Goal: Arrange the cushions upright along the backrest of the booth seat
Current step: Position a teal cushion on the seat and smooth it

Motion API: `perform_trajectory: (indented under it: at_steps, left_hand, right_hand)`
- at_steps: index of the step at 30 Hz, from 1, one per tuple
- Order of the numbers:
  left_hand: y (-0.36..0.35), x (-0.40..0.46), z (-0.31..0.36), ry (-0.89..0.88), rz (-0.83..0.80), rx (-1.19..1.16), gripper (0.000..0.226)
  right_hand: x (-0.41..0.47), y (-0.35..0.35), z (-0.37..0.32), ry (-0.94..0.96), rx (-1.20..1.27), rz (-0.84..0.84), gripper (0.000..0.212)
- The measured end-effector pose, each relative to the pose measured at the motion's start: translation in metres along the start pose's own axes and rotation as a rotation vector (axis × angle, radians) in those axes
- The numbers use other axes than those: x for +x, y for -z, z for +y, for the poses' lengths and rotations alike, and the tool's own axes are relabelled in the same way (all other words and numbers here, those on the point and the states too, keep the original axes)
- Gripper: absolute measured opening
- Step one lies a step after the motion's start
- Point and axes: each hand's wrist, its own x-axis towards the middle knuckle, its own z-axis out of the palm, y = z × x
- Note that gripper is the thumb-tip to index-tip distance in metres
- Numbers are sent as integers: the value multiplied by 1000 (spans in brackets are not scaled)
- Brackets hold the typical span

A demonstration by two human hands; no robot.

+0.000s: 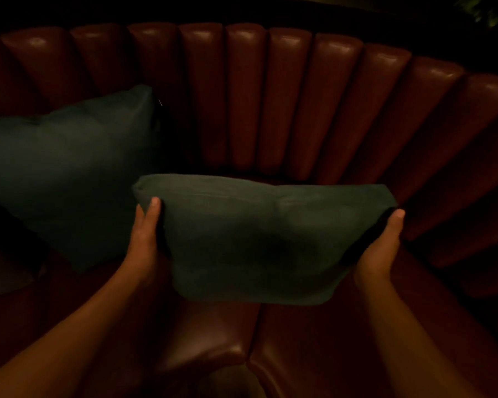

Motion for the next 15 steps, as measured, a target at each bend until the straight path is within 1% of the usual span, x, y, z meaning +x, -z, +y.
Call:
perform_trajectory:
  at_steps: [1, 3, 4, 6, 8, 10, 12, 15]
  left_hand:
    - [-3, -3, -4, -10, -12, 39, 73]
    - [-6, -3, -8, -86, 50, 209, 75]
    - [-8, -1, -9, -120, 94, 284, 71]
    - [-9, 0, -6, -171, 183, 396, 58]
    - [-10, -2, -5, -193, 257, 469, 47]
    - [-9, -4, -7, -209, 282, 469, 43]
    - [-7, -5, -11, -190, 285, 422, 42]
    - [1, -5, -10, -148, 317, 373, 47]
  right_hand:
    - [-2, -1, 6, 11, -18, 1, 37]
    - [-3, -5, 17, 56, -110, 41, 39]
    - [-3, -7, 21, 90, -171, 73, 45]
    - [-3, -9, 25, 220, -290, 142, 56]
    - [-8, -15, 19, 331, -377, 186, 55]
    - [-12, -24, 12, 409, -377, 208, 46]
    - [-13, -31, 0, 484, -366, 218, 39]
    - [-17, -46, -32, 575, -350, 177, 29]
